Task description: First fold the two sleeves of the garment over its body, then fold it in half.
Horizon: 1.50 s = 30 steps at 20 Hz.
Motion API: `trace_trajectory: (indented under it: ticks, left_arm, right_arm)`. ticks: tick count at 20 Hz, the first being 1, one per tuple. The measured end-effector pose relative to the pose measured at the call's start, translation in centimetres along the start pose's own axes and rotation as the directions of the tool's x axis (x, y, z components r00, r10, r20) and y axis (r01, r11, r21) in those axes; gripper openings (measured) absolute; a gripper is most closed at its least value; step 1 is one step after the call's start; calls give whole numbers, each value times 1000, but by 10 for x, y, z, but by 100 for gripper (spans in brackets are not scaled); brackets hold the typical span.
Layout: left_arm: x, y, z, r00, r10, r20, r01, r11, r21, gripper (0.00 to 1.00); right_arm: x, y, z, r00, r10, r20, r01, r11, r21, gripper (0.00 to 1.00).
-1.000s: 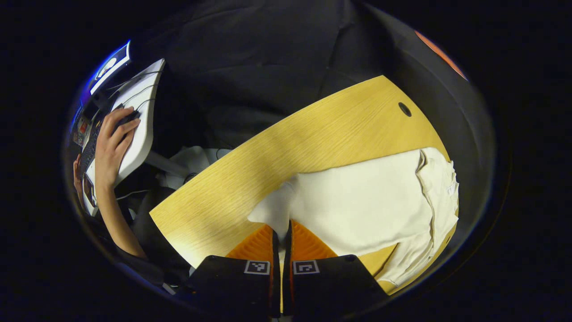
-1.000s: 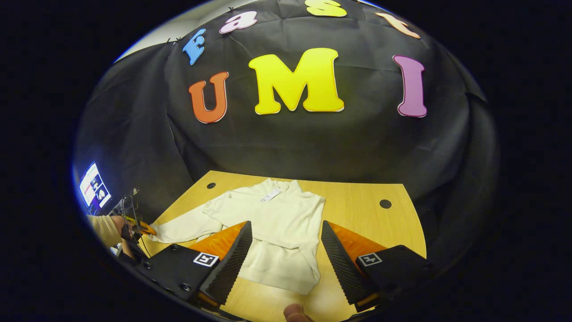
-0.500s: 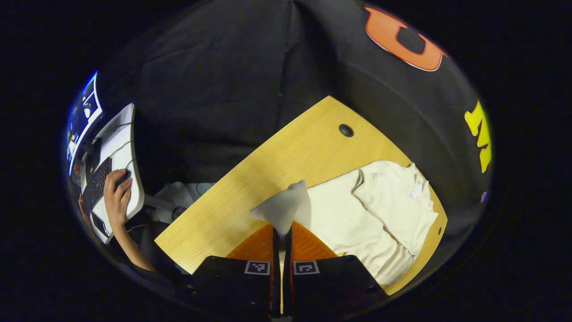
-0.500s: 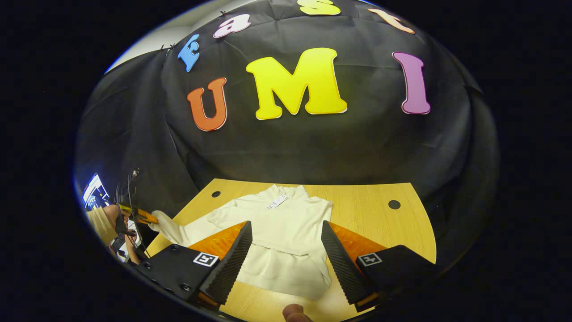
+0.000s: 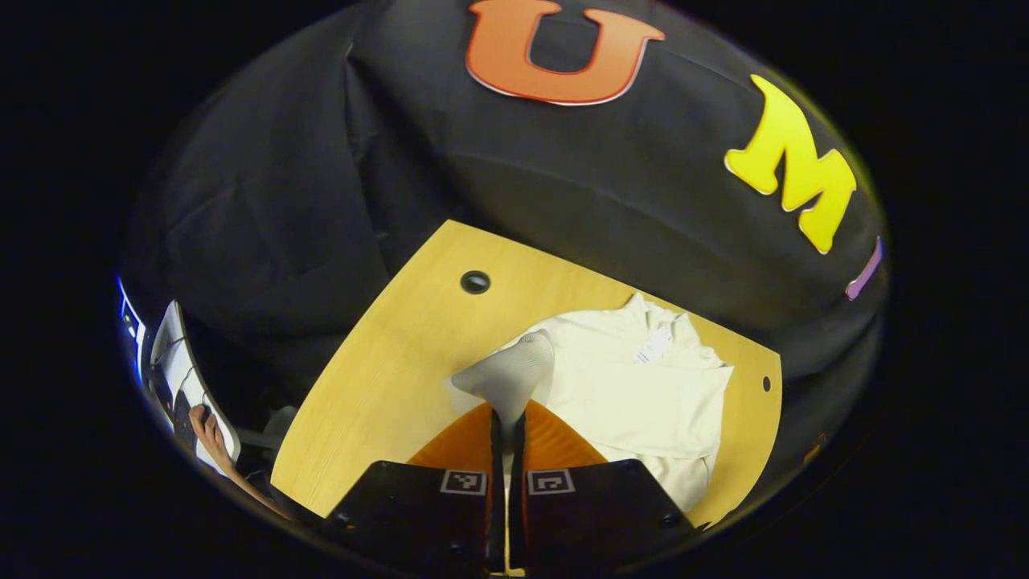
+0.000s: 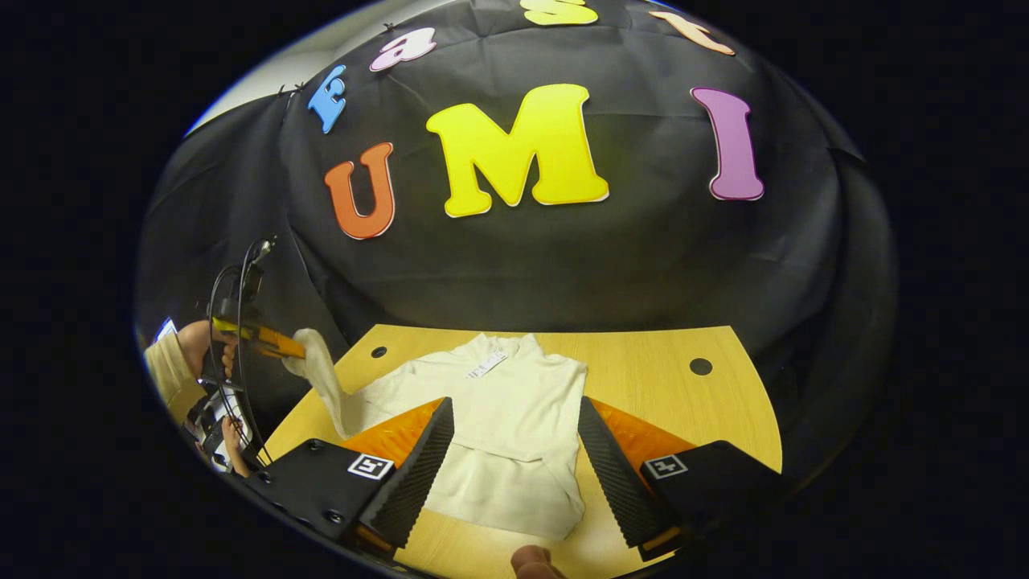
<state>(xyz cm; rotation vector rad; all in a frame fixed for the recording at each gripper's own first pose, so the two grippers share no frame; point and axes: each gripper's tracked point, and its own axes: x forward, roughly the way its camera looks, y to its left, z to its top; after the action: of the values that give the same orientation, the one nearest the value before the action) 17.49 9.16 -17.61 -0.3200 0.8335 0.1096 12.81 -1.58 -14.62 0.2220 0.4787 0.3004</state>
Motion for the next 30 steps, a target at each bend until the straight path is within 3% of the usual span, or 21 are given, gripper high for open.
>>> trace_trajectory:
  ticks: [5,15,19,22,26,27,28,30]
  left_arm:
    - [21,-97,9,996,-88,-17,89,987,131,5]
    - [53,-229,1,967,-238,-87,252,938,240,5]
    - [59,-267,-18,949,-276,-150,307,917,255,5]
    - [58,-284,-22,943,-285,-169,322,908,268,5]
    - [37,-322,-42,920,-321,-225,376,886,272,5]
    - [110,-343,-80,914,-328,-237,387,881,272,5]
    - [64,-333,-58,912,-329,-246,392,877,279,5]
    - [59,-350,-74,911,-321,-260,392,869,300,5]
  right_arm:
    - [-4,-21,7,999,-37,28,37,999,-27,94]
    - [-31,-42,18,980,-186,74,185,982,20,97]
    - [-56,-40,42,949,-264,171,264,964,25,97]
    - [-81,-39,62,910,-327,255,332,943,26,97]
    - [-101,-38,67,881,-375,289,381,924,36,97]
    - [-103,-40,64,877,-387,285,393,919,38,97]
    - [-106,-42,61,873,-398,282,402,915,44,97]
    - [-110,-46,56,867,-417,273,418,906,58,97]
